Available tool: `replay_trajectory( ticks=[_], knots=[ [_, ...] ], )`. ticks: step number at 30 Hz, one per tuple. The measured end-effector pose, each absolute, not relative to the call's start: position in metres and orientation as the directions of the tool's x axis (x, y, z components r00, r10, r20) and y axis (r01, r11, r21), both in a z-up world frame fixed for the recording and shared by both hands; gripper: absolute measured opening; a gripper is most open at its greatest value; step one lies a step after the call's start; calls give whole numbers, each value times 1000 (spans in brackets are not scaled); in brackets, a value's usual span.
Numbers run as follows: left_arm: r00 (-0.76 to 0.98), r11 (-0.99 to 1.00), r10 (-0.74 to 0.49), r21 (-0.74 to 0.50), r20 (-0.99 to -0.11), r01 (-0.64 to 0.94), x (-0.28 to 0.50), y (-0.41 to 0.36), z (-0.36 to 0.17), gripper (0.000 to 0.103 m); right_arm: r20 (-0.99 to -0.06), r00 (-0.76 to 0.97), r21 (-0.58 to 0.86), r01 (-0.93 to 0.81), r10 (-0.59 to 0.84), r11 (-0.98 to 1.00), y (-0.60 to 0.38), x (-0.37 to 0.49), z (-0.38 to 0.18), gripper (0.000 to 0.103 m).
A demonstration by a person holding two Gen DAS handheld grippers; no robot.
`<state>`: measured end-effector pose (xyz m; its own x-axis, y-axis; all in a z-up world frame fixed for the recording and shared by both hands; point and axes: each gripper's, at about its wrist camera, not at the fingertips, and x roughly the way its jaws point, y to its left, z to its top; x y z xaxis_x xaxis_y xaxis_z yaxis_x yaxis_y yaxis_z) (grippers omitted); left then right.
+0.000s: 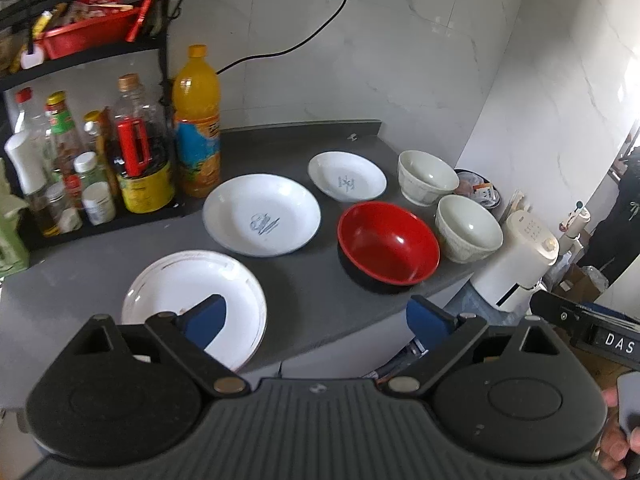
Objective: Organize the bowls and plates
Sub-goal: 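Move both grippers to the rim of the large white bowl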
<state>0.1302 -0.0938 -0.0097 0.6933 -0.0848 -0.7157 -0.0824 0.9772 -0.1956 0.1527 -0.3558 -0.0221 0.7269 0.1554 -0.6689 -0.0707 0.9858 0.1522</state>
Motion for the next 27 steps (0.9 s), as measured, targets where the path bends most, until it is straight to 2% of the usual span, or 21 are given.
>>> replay_trajectory(
  ticks=[13, 17, 21, 25, 27],
  knots=[
    [687, 978, -149, -207, -712, -3, 240, -89, -29, 88, -686, 726, 140, 62, 52, 988, -355, 223, -47, 96],
    [668, 980, -164, -195, -726, 28, 264, -95, -38, 82, -692, 722, 143, 101, 26, 985, -360, 237, -54, 86],
    [645, 975, -195, -215, -739, 49, 280, -104, -44, 78, -699, 715, 145, 121, 15, 982, -367, 251, -60, 85],
    [627, 974, -208, -220, -751, 59, 300, -118, -51, 74, -710, 704, 156, 133, 18, 979, -381, 268, -69, 76],
    [621, 972, -212, -229, -755, 54, 310, -125, -54, 72, -718, 695, 163, 136, 23, 977, -389, 279, -74, 76]
  ],
)
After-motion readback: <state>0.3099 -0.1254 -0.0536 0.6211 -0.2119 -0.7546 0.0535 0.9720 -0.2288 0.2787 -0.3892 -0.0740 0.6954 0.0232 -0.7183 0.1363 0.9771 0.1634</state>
